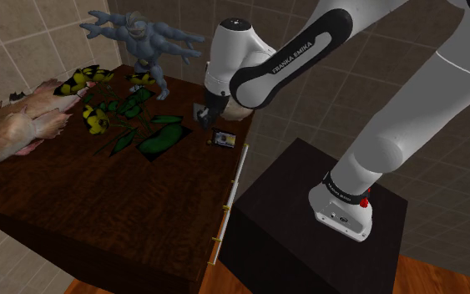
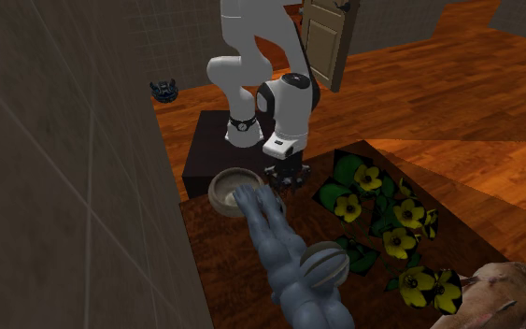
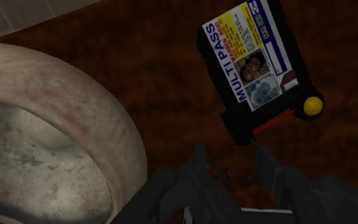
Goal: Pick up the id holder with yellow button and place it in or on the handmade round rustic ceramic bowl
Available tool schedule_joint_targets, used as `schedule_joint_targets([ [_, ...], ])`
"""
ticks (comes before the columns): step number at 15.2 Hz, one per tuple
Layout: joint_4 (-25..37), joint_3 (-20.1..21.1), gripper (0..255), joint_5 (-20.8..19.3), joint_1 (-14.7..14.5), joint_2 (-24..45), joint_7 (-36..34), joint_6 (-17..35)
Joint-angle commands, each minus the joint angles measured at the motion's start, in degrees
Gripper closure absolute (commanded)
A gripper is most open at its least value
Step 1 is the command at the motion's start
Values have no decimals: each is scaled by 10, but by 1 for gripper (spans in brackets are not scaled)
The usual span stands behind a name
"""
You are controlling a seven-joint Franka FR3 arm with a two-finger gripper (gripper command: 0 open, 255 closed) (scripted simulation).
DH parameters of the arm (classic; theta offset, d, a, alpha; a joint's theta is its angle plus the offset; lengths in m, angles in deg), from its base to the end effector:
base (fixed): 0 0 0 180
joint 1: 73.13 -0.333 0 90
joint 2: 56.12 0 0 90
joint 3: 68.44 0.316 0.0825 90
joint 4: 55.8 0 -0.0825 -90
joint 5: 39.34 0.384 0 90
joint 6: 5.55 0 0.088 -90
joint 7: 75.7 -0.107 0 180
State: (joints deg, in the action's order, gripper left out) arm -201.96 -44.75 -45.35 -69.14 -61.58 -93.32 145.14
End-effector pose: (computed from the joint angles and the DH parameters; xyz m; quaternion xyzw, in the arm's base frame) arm 0.4366 0.1575 0.3165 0.9935 0.0622 0.0933 0.0196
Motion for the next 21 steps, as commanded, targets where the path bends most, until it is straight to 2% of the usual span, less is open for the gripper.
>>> schedule_joint_targets([
  [1,2,-3,255,15,-2,-15,12,-17],
  [10,27,-14,255,54,-14,-71,46,-94],
  [21,73,-27,255,77,-22,-120,69,-187],
])
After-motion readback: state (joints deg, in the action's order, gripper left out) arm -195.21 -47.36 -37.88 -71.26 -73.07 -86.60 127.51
